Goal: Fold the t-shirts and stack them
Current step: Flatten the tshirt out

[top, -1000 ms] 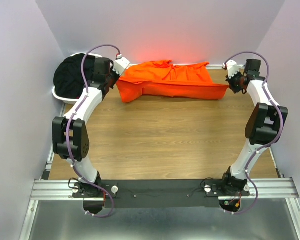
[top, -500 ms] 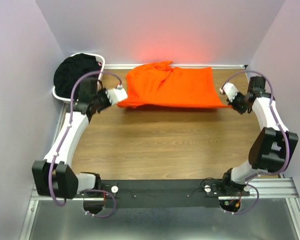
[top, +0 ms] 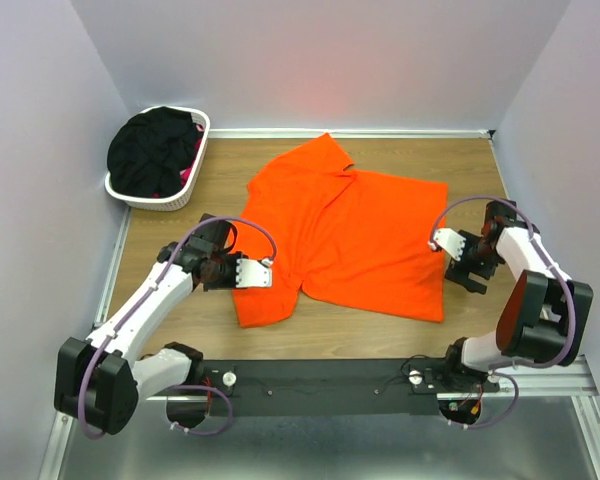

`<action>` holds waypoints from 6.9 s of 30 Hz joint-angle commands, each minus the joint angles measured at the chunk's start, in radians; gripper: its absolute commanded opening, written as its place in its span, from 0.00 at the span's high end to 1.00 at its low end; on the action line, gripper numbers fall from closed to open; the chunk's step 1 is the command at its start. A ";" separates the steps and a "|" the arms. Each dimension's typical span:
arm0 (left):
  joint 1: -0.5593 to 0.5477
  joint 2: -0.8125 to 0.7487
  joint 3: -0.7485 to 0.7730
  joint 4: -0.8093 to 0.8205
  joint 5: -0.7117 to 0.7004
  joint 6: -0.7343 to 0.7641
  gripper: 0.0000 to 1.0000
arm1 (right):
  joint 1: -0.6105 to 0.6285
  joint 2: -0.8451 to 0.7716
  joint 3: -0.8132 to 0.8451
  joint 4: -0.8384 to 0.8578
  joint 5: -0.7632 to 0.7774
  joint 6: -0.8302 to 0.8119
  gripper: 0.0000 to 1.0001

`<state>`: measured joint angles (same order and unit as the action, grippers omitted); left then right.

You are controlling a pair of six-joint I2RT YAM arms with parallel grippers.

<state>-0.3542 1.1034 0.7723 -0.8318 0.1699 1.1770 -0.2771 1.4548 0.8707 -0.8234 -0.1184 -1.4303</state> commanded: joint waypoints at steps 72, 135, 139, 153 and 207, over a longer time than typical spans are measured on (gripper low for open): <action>0.138 1.049 1.009 0.321 -0.021 -0.787 0.63 | 0.165 0.848 0.800 -0.122 0.088 0.789 0.45; 0.227 1.050 0.996 0.300 0.045 -0.869 0.63 | 0.165 0.978 1.182 -0.075 0.169 0.817 0.18; 0.227 1.014 1.073 0.270 0.106 -0.829 0.56 | 0.159 0.899 1.171 -0.077 0.091 0.817 0.12; 0.202 1.231 1.504 0.238 0.207 -0.893 0.52 | 0.119 0.983 1.387 -0.086 -0.077 0.932 0.11; -0.867 0.305 -0.059 0.232 0.037 -0.419 0.59 | 0.087 0.283 0.067 -0.098 0.273 0.458 0.46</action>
<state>-1.1496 1.4300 0.7433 -0.5545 0.1616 0.7753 -0.1833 1.7489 0.9886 -0.9573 0.1661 -0.9211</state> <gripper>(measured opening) 0.405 0.533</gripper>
